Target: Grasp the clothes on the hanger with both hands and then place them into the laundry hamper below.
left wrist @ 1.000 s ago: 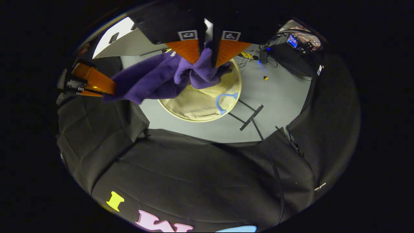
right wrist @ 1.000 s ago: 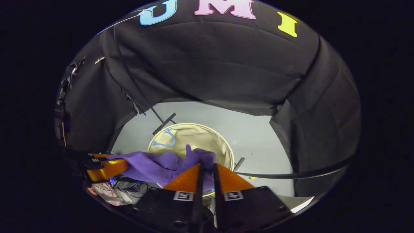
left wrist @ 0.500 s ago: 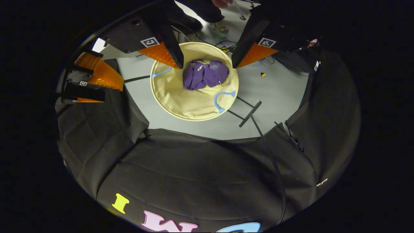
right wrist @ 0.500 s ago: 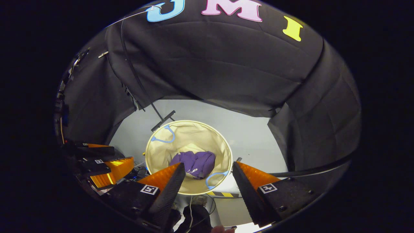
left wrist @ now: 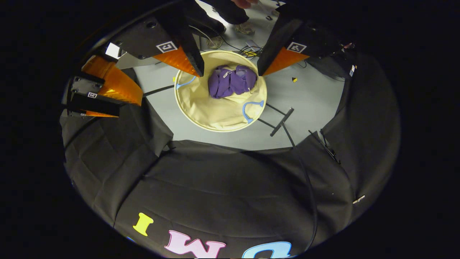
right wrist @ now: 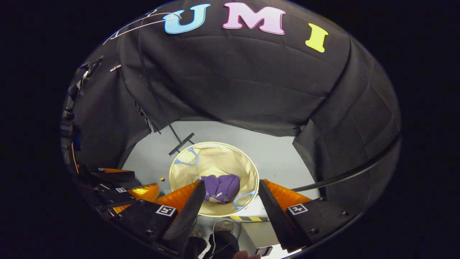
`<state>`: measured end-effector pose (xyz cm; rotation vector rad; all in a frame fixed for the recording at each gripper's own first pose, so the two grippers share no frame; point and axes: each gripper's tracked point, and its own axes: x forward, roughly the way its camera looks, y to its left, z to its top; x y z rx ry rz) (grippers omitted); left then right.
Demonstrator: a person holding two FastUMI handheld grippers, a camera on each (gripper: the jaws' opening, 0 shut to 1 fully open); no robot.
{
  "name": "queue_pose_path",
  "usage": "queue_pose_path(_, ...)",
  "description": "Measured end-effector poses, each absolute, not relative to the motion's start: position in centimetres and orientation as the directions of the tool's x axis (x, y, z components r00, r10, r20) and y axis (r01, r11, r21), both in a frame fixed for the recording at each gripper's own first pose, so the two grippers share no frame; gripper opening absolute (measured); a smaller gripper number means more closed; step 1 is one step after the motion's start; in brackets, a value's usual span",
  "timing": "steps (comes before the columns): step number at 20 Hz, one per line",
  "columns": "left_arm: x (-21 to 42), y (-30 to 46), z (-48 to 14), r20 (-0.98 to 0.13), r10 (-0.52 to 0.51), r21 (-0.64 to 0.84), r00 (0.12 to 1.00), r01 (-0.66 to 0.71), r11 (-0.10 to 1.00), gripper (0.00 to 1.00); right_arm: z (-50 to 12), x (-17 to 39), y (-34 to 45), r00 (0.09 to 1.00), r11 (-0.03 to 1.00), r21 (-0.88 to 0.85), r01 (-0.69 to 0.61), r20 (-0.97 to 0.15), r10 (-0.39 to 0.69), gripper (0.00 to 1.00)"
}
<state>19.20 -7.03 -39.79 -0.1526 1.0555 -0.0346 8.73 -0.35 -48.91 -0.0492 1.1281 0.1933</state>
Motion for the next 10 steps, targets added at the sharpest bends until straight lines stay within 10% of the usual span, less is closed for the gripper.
queue_pose_path(10,17.8,-6.2,-29.9,-0.732,-0.145,-0.157,0.666,0.043,0.987,0.94,-38.2,9.0,-0.1,0.627,0.991,-0.042,-0.126,-0.777,0.047,0.98)
